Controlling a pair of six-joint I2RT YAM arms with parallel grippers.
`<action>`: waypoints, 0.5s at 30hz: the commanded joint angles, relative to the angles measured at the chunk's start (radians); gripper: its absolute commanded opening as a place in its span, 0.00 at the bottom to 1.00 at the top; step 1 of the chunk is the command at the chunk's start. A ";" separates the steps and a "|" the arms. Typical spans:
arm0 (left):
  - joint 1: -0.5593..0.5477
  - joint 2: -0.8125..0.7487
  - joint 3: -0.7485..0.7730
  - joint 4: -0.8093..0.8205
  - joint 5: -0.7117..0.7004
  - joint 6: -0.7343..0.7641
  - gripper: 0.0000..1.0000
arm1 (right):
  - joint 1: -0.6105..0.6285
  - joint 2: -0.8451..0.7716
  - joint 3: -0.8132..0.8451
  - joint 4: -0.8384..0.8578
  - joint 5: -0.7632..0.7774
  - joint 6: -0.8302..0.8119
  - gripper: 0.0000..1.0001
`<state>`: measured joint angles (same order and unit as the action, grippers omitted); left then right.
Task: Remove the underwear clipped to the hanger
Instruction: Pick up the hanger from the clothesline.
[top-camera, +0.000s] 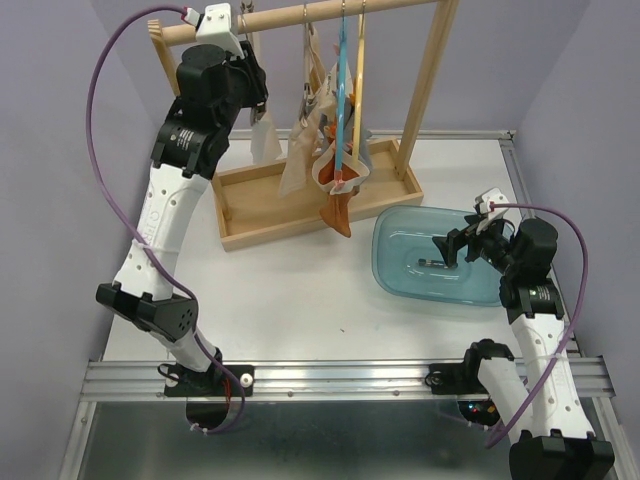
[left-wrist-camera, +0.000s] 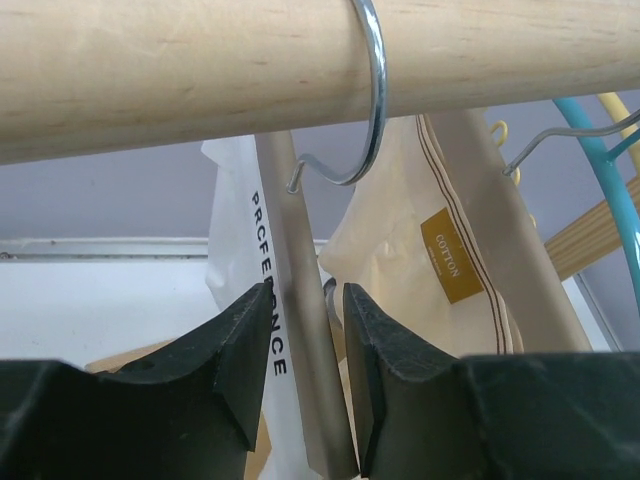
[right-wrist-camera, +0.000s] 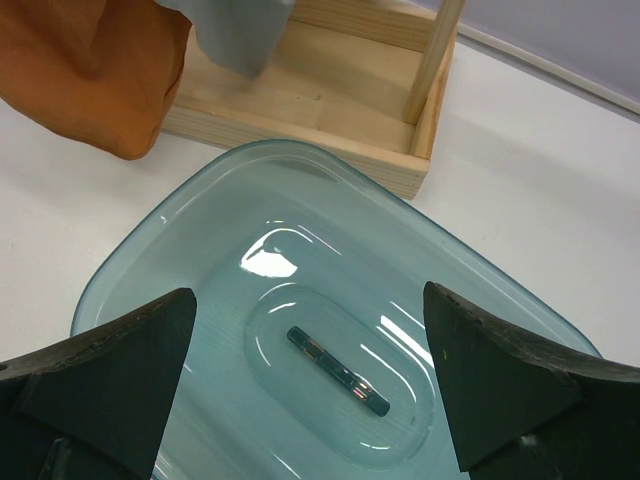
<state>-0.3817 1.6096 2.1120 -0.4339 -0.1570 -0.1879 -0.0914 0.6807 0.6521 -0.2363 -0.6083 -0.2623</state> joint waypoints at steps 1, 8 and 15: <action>-0.008 -0.002 0.069 0.008 0.010 0.022 0.42 | -0.004 -0.010 0.035 0.015 0.010 0.008 1.00; -0.009 0.006 0.103 0.003 0.002 0.022 0.26 | -0.004 -0.010 0.037 0.015 0.012 0.008 1.00; -0.008 0.007 0.157 0.006 0.004 0.028 0.13 | -0.005 -0.013 0.037 0.015 0.015 0.008 1.00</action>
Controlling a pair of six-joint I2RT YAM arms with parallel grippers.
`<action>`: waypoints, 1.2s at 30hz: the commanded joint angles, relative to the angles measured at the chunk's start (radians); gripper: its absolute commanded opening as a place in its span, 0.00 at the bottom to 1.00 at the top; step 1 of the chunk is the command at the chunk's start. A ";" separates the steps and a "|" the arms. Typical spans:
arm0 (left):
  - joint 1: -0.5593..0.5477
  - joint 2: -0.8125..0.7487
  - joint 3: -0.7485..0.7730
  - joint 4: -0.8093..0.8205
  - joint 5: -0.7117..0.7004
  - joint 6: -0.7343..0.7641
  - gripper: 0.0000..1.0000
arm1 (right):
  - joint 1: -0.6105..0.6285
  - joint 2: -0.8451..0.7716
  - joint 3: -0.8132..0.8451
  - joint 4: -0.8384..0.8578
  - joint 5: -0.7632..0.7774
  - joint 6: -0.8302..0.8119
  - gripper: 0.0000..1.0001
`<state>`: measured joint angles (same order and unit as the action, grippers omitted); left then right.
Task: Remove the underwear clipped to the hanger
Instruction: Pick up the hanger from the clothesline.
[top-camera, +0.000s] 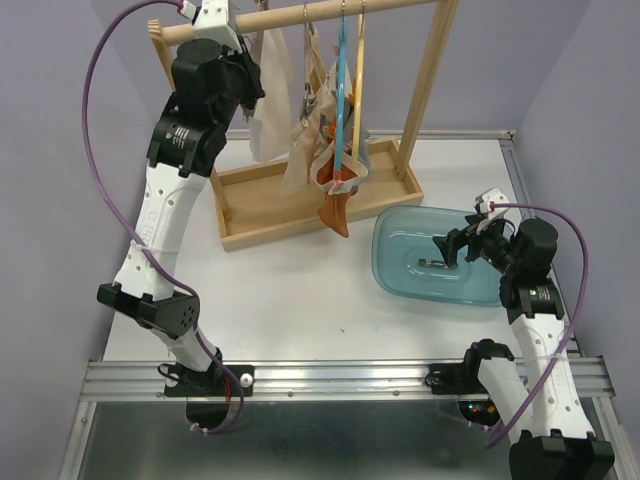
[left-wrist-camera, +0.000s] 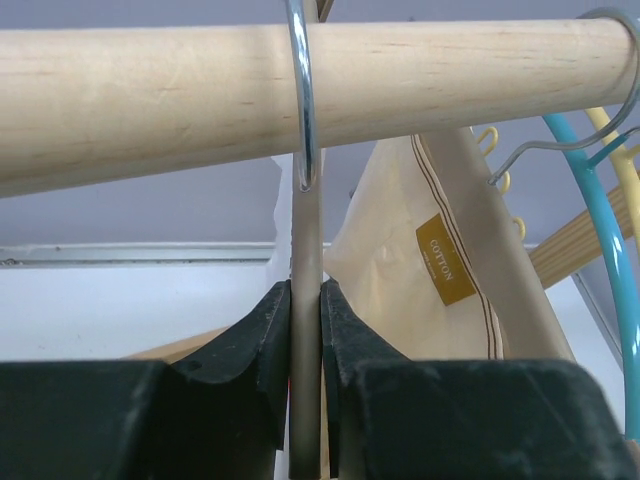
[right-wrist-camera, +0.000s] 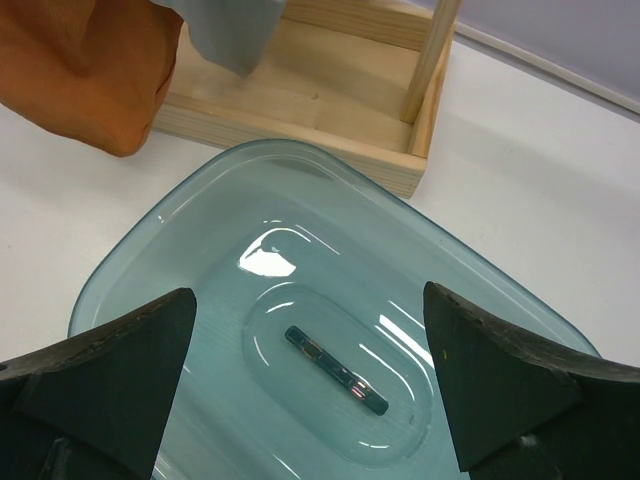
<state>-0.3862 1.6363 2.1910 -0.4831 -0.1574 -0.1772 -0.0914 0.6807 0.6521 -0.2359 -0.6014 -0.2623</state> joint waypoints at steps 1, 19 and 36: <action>-0.003 -0.024 0.078 0.060 0.004 0.018 0.12 | -0.005 -0.013 0.037 0.015 0.009 0.008 1.00; -0.003 -0.174 -0.112 0.130 -0.011 0.041 0.00 | -0.004 -0.015 0.037 0.015 0.006 0.009 1.00; -0.003 -0.453 -0.547 0.161 0.054 0.027 0.00 | -0.004 -0.020 0.037 0.007 -0.015 0.000 1.00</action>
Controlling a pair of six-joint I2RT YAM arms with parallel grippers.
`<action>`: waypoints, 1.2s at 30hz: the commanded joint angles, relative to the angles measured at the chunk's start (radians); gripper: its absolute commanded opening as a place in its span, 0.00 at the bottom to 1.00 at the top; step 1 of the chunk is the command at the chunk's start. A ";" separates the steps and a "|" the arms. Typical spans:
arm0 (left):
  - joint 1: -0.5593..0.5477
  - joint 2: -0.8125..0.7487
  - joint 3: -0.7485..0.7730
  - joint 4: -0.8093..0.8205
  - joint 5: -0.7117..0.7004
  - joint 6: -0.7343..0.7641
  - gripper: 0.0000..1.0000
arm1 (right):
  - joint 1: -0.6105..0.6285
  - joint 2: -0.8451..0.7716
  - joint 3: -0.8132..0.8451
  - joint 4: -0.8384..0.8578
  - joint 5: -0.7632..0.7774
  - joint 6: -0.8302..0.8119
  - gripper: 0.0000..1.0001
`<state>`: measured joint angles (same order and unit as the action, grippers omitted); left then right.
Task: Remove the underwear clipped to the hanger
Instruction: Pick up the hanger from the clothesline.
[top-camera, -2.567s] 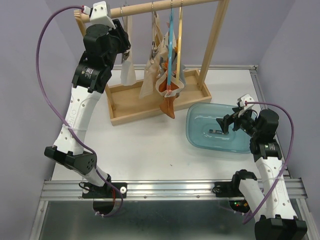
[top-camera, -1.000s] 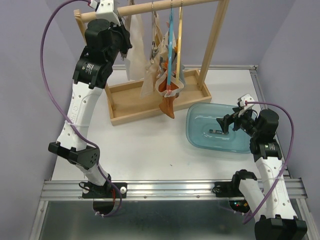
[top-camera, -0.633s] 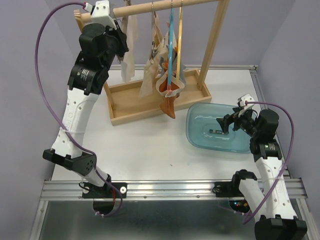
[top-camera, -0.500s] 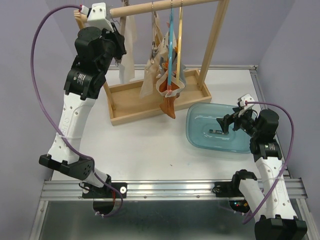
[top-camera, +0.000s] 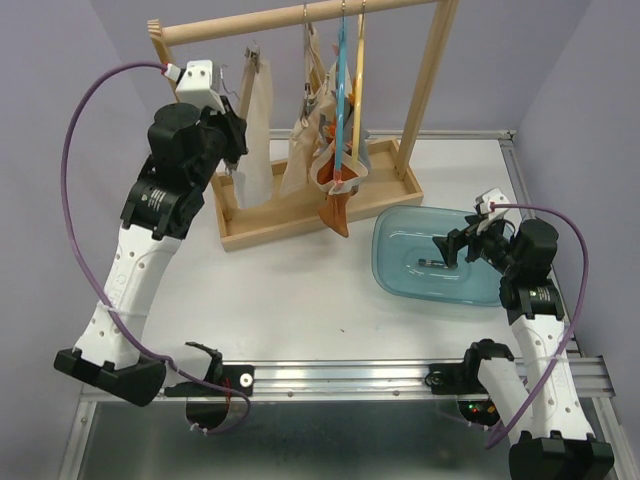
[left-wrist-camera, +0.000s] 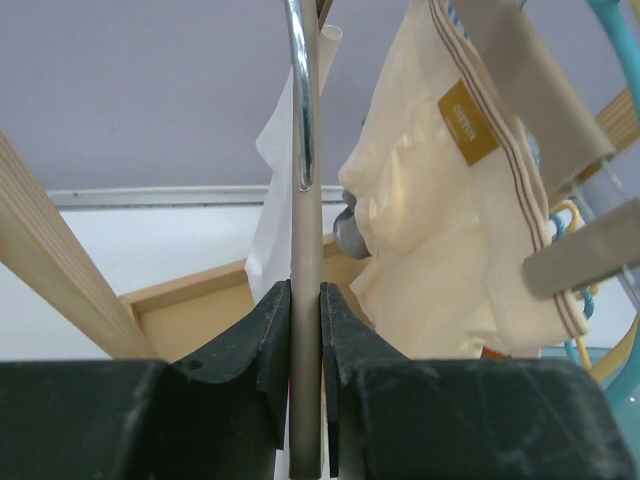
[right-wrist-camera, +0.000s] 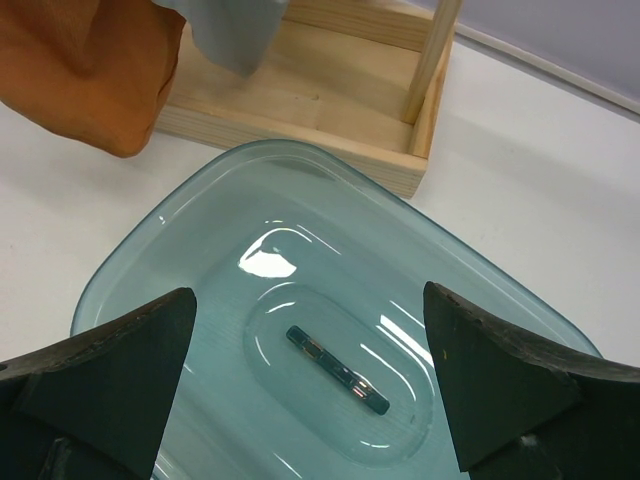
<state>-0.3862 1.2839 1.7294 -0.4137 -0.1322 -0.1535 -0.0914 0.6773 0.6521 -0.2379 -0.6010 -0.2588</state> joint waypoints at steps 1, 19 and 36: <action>-0.003 -0.148 -0.118 0.101 0.040 -0.003 0.00 | -0.004 -0.016 0.035 0.006 -0.023 -0.008 1.00; -0.002 -0.675 -0.614 -0.026 0.259 -0.078 0.00 | -0.004 -0.012 0.044 -0.107 -0.244 -0.149 1.00; -0.005 -0.689 -0.872 -0.073 0.664 -0.049 0.00 | -0.004 0.018 0.040 -0.331 -0.586 -0.503 1.00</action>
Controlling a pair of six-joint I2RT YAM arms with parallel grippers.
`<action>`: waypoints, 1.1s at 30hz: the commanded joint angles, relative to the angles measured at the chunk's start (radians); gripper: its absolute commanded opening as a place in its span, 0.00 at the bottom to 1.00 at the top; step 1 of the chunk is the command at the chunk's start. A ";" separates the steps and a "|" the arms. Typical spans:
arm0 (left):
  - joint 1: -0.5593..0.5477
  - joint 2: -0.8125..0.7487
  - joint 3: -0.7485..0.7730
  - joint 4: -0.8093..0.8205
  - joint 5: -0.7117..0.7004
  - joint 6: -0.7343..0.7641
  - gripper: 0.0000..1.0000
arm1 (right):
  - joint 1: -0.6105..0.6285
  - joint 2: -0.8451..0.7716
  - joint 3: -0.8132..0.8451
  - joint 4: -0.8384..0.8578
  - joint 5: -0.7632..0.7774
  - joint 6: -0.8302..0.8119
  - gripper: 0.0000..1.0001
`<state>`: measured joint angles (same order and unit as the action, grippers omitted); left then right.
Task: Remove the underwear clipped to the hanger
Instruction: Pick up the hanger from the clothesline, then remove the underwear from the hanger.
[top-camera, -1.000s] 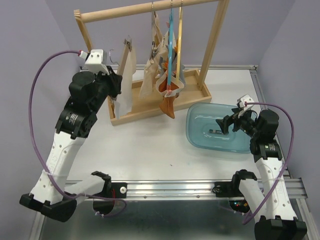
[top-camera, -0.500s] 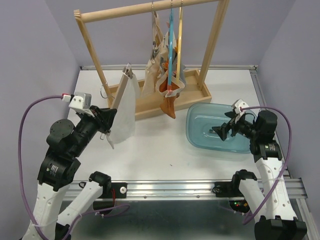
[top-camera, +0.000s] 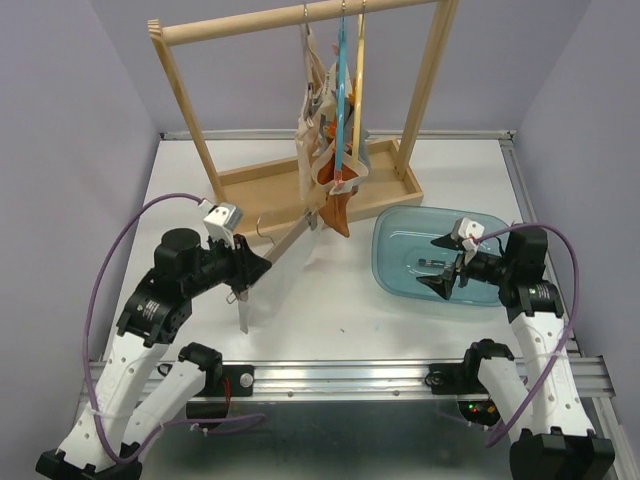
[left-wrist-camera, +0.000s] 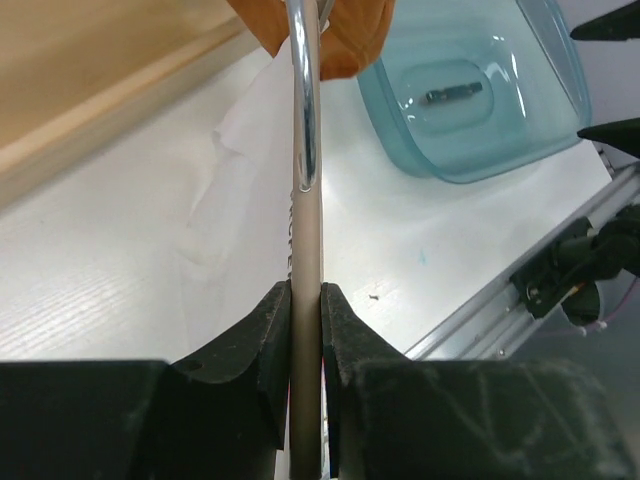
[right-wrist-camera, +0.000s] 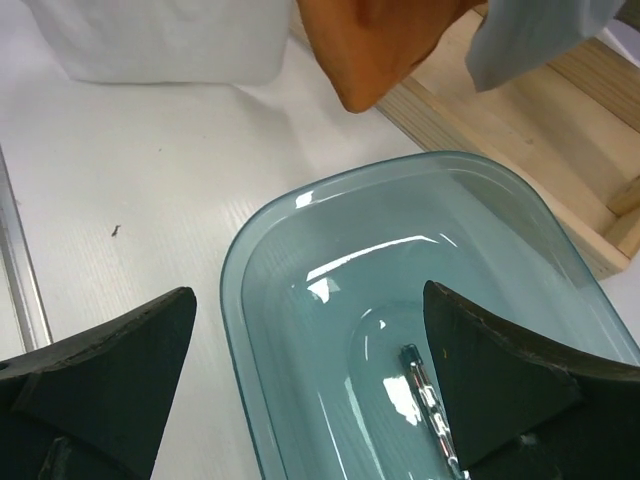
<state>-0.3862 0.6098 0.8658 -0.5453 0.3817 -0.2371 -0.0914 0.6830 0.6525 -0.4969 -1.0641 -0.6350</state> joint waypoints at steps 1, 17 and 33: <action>-0.006 -0.010 -0.014 0.062 0.166 0.038 0.00 | -0.004 0.018 0.044 -0.090 -0.164 -0.149 1.00; -0.223 0.057 -0.057 0.166 0.204 0.031 0.00 | 0.182 0.354 0.329 -0.500 -0.246 -0.559 1.00; -0.396 0.235 0.078 0.159 0.085 0.111 0.00 | 0.360 0.507 0.507 -0.499 -0.172 -0.512 1.00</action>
<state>-0.7525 0.8242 0.8787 -0.4419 0.4973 -0.1734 0.2512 1.1828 1.0897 -0.9848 -1.2526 -1.1484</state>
